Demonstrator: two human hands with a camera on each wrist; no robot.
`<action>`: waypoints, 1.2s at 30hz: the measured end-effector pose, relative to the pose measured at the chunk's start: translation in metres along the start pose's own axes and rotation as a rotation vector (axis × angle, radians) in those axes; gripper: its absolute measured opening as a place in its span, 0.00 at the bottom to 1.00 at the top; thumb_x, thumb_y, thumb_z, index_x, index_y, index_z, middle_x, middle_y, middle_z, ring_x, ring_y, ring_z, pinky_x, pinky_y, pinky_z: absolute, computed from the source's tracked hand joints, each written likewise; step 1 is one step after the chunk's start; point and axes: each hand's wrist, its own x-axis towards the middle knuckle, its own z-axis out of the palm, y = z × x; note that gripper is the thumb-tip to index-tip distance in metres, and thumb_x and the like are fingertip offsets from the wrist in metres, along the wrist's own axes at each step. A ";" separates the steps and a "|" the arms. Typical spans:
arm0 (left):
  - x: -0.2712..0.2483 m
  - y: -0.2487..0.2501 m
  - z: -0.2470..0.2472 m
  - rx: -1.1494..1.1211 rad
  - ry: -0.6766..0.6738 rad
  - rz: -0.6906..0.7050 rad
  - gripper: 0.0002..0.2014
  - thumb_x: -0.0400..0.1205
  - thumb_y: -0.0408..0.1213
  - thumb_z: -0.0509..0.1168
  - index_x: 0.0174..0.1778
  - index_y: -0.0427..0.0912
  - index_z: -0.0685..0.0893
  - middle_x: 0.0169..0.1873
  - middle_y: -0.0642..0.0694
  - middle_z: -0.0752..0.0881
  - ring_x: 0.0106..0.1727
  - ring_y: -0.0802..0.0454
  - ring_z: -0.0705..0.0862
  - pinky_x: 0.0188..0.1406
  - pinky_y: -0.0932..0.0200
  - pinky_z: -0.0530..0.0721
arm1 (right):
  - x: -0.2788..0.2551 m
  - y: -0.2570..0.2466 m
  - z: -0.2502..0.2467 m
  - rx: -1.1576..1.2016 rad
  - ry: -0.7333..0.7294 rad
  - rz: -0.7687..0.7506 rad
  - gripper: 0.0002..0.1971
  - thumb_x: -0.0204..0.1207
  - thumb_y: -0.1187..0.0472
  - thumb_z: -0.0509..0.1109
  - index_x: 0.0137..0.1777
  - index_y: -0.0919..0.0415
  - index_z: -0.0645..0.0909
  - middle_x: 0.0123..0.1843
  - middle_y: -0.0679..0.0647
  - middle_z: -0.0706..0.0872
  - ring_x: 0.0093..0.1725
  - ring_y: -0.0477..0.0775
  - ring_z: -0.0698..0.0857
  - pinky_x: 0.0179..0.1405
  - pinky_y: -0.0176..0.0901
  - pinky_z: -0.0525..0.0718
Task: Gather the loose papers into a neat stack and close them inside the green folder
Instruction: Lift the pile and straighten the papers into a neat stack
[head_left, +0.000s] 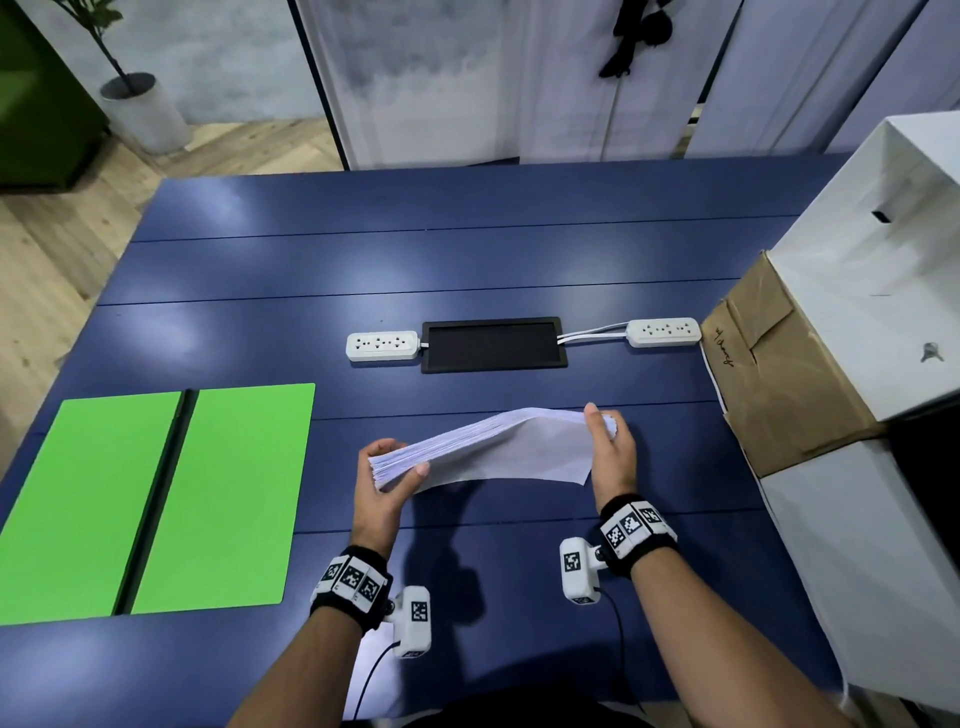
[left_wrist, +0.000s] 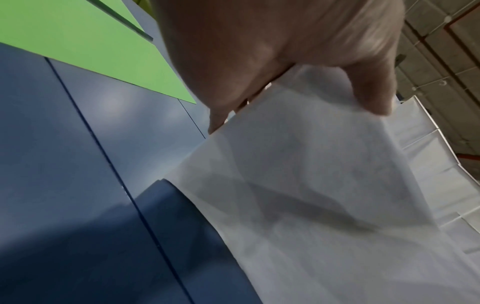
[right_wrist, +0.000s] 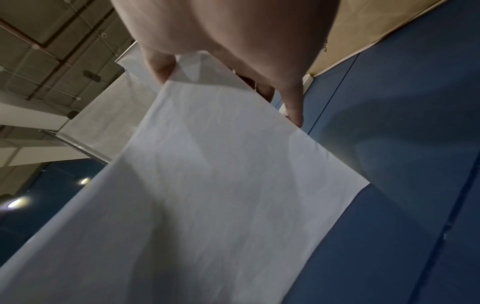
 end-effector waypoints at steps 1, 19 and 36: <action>-0.002 0.002 0.002 -0.010 0.014 0.016 0.24 0.76 0.36 0.76 0.64 0.36 0.75 0.50 0.50 0.82 0.48 0.64 0.84 0.50 0.71 0.82 | 0.000 0.000 0.000 -0.006 0.002 -0.006 0.20 0.77 0.41 0.71 0.40 0.59 0.78 0.38 0.53 0.83 0.41 0.54 0.81 0.47 0.51 0.78; 0.010 0.010 0.008 0.009 0.186 -0.014 0.20 0.80 0.52 0.62 0.50 0.36 0.83 0.41 0.56 0.83 0.45 0.59 0.80 0.54 0.56 0.73 | -0.001 -0.002 -0.001 -0.019 0.000 -0.041 0.11 0.81 0.47 0.66 0.44 0.52 0.84 0.43 0.49 0.87 0.45 0.52 0.84 0.51 0.50 0.80; 0.005 -0.002 -0.012 0.181 0.002 0.040 0.15 0.77 0.35 0.77 0.56 0.42 0.80 0.47 0.49 0.87 0.49 0.53 0.84 0.55 0.57 0.83 | -0.003 0.005 -0.021 -0.241 -0.205 -0.144 0.09 0.79 0.66 0.75 0.49 0.51 0.82 0.46 0.47 0.90 0.46 0.47 0.87 0.53 0.47 0.85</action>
